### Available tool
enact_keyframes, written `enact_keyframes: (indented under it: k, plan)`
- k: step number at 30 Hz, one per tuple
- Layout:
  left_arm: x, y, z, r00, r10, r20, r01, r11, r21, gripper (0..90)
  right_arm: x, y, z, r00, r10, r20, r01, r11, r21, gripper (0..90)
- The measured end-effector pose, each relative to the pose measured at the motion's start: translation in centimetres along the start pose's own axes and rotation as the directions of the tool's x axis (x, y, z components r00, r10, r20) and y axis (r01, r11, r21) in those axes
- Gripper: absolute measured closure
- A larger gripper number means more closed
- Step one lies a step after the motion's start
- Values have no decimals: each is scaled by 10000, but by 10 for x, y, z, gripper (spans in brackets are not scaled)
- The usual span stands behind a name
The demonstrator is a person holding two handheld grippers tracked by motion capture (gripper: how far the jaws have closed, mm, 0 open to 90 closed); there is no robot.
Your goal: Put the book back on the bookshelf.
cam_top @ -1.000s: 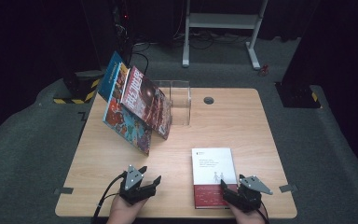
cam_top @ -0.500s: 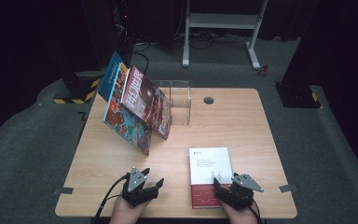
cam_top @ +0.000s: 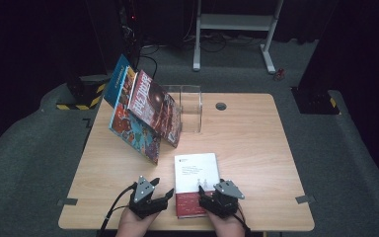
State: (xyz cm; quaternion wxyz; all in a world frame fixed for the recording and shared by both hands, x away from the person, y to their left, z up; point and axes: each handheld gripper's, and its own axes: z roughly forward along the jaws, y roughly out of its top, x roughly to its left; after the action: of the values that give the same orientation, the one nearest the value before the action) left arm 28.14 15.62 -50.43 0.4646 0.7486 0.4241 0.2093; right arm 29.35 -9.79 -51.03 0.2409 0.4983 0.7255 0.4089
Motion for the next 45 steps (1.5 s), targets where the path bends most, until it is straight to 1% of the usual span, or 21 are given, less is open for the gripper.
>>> enact_keyframes:
  k: [3,5,6,9,12,14,17,20,21,24,25,28,29,31,33,34,35,37,40,42,45]
  plan:
    - [-1,0,2,10000,7,25,-8,9999,118,347,12,2,5,9996,-140,-243,139,9999,-28,202]
    - [-2,-1,4,9998,116,-167,-111,9996,249,365,19,4,9,9987,-251,-454,252,9997,17,202]
    - [-1,-2,5,9998,81,-187,-75,9995,321,369,21,5,10,9980,-291,-566,294,9996,43,201]
    - [0,-4,5,9996,49,-263,-41,9995,317,390,23,6,11,9967,-367,-724,375,9993,92,209]
    - [-1,-5,5,9987,241,-454,-230,9995,236,421,17,7,9,9958,-357,-838,370,9992,141,265]
    - [-2,-5,4,9980,272,-568,-259,9994,233,439,13,5,6,9968,-373,-708,378,9993,55,291]
    - [-3,-5,2,9958,398,-827,-381,9990,225,500,4,2,0,9979,-443,-462,435,9989,-189,333]
    - [-1,-5,0,9957,215,-906,-190,9994,285,531,-7,-1,-5,9995,-328,0,328,9989,-342,375]
    - [0,-5,-1,9945,228,-1025,-199,9994,290,559,-10,-2,-6,9995,-292,96,296,9990,-348,381]
    - [6,-6,-4,9929,-58,-1189,93,9996,284,666,-19,-4,-8,9996,24,265,-15,9993,-374,395]
    - [9,-6,-4,9926,-155,-1207,202,9991,381,711,-21,-4,-7,9992,12,407,2,9994,-342,403]
    - [14,-10,2,9913,-343,-1273,468,9942,963,757,-25,-7,-3,9981,4,611,1,10000,-78,418]
    - [14,-12,4,9920,-400,-1201,537,9922,1126,763,-26,-8,-1,9979,-24,655,22,10000,28,421]
    - [13,-13,5,9919,-423,-1197,562,9918,1151,774,-26,-9,0,9975,-81,706,71,9999,144,430]
    - [14,-12,1,9910,-541,-1227,665,9929,989,748,-25,-9,0,9962,-269,834,249,9994,252,437]
    - [16,-11,-2,9897,-660,-1272,768,9937,817,747,-25,-9,0,9958,-283,875,257,9992,311,441]
    - [16,-10,-5,9893,-676,-1296,766,9949,661,750,-25,-9,0,9959,-223,877,194,9993,330,446]
    - [13,-8,-7,9908,-467,-1270,530,9975,471,756,-25,-9,1,9957,-272,887,235,9988,420,447]
    - [6,-7,-5,9938,-365,-1048,415,9981,463,756,-25,-9,2,9952,-352,914,304,9981,533,456]
    - [3,-8,-4,9927,-166,-1193,217,9989,414,746,-25,-9,3,9953,-331,910,278,9979,590,457]
    - [4,-8,-5,9929,-200,-1173,244,9990,364,718,-25,-9,3,9951,-369,920,305,9971,702,467]
